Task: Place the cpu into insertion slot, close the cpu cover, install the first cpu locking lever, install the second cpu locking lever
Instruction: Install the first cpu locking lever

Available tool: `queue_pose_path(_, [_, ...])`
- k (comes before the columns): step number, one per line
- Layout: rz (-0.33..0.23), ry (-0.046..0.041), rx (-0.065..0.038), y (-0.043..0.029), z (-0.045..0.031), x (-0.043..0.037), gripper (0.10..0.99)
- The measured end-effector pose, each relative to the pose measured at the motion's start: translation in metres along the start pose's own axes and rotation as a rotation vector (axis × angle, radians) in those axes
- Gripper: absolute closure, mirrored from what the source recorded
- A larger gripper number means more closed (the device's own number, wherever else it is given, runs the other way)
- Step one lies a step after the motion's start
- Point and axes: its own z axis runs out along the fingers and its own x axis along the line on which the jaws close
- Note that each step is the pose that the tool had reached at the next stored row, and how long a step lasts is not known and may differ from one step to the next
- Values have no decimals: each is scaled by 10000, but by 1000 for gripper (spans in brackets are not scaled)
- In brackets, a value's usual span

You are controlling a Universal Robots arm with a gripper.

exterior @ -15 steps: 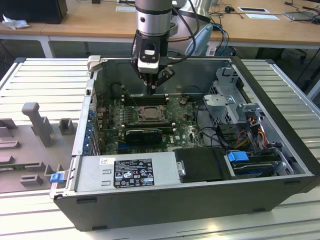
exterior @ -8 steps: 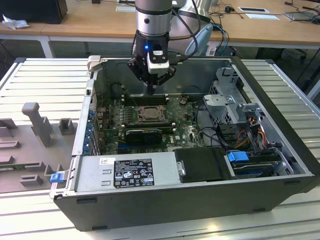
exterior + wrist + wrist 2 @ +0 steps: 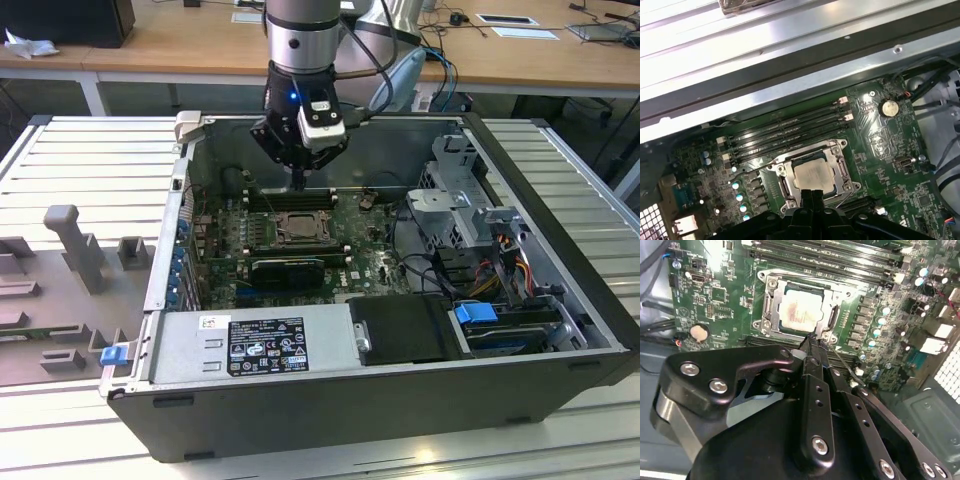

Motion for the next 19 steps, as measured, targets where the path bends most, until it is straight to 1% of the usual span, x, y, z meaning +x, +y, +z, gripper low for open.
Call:
queue_pose_path(3, [-287,4,-5,-12,4,32,980])
queue_pose_path(5, [-847,9,-13,-14,6,35,980])
queue_pose_path(9, [-1674,18,-24,-14,7,36,980])
queue_pose_path(12, [-2554,28,-47,-14,10,36,980])
queue_pose_path(13, [-2677,44,-117,-15,11,36,980])
queue_pose_path(14, [-2821,83,-338,-15,18,39,980])
queue_pose_path(15, [-2933,108,-469,-22,30,57,980])
queue_pose_path(16, [-2999,113,-492,-29,39,79,980])
queue_pose_path(19, [-3061,116,-492,-39,43,108,980])
